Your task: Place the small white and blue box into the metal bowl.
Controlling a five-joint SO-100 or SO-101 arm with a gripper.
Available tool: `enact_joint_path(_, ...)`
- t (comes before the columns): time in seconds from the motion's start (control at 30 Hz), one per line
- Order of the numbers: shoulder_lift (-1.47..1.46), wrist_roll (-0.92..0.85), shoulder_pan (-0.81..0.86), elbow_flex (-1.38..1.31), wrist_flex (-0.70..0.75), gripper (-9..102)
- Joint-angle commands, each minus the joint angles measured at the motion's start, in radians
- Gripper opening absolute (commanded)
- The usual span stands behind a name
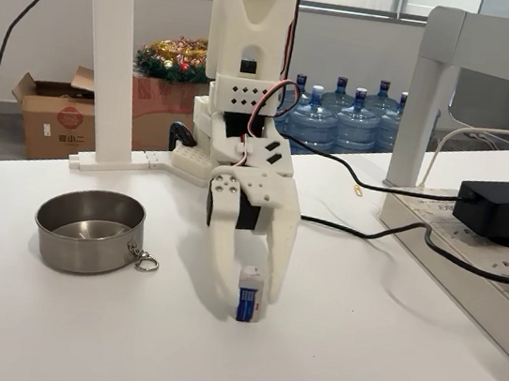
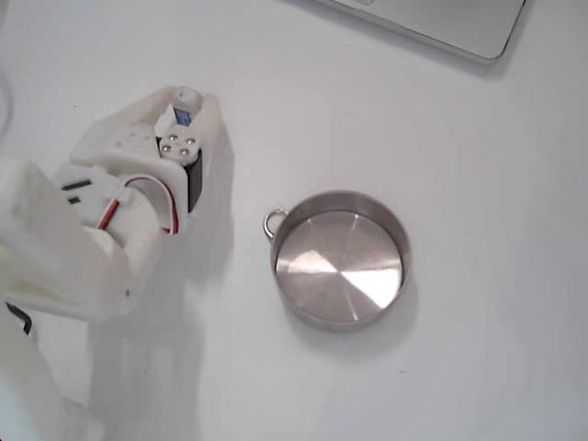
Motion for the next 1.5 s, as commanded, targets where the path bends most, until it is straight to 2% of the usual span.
enact_joint_path(0.0, -0.008, 0.009, 0.006, -0.021, -0.009, 5)
enact_joint_path(0.33, -0.023, 0.009, 0.037, -0.017, -0.017, -3)
enact_joint_path(0.47, -0.005, 0.009, 0.060, -0.005, -0.017, -4)
enact_joint_path(0.7, 0.258, 0.000, 0.175, 0.123, -0.015, -4)
enact_joint_path(1.0, 0.592, -0.002, 0.402, 0.364, -0.002, -4)
enact_joint_path(1.33, 0.621, -0.002, 0.646, 0.457, -0.014, -3)
enact_joint_path(1.47, 0.630, -0.002, 0.655, 0.479, -0.014, 6)
